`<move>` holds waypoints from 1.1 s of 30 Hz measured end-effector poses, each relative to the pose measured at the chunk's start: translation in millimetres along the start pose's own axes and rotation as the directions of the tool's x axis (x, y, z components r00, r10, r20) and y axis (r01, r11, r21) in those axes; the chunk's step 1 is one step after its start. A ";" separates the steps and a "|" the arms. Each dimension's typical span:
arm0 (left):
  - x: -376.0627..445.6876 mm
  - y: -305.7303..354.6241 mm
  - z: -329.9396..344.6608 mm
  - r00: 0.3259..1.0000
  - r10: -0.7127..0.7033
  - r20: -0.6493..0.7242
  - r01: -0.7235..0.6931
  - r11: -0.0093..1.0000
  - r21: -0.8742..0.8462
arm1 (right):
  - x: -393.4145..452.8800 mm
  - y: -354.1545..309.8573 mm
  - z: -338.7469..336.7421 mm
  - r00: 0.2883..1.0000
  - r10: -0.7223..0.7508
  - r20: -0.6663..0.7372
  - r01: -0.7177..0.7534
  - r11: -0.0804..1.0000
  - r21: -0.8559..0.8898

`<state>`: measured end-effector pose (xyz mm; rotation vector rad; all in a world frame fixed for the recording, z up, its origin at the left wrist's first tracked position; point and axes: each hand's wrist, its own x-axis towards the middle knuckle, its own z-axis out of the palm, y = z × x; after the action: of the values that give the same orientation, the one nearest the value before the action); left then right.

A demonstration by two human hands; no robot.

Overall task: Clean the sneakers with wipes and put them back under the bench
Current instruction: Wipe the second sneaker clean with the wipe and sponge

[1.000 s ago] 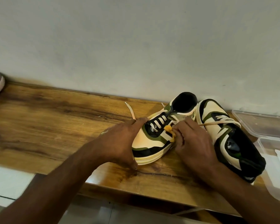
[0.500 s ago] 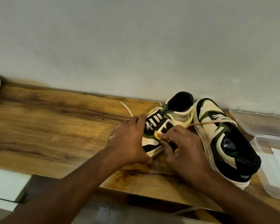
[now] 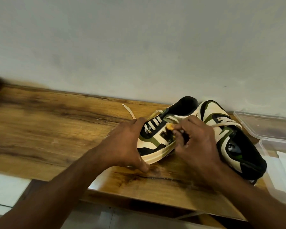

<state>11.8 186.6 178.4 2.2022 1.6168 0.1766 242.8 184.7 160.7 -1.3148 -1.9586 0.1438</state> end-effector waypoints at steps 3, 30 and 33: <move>-0.1 -1.9 3.6 1.000 0.024 -0.001 -0.024 1.000 0.018 | -22.1 -29.0 14.7 0.977 -0.127 0.168 0.119 0.991 0.059; 8.3 -3.6 -7.4 0.999 0.042 0.020 -0.041 0.998 -0.050 | -16.1 -21.4 0.4 0.996 -0.046 0.080 0.043 0.998 0.040; 7.8 -4.0 -8.4 0.999 0.053 0.014 -0.052 0.997 -0.054 | -16.1 -22.7 2.6 0.984 -0.108 0.143 0.099 0.993 0.069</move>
<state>8.0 196.9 183.5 2.2013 1.5296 0.2140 227.1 161.6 161.2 -1.1883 -2.1246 0.2544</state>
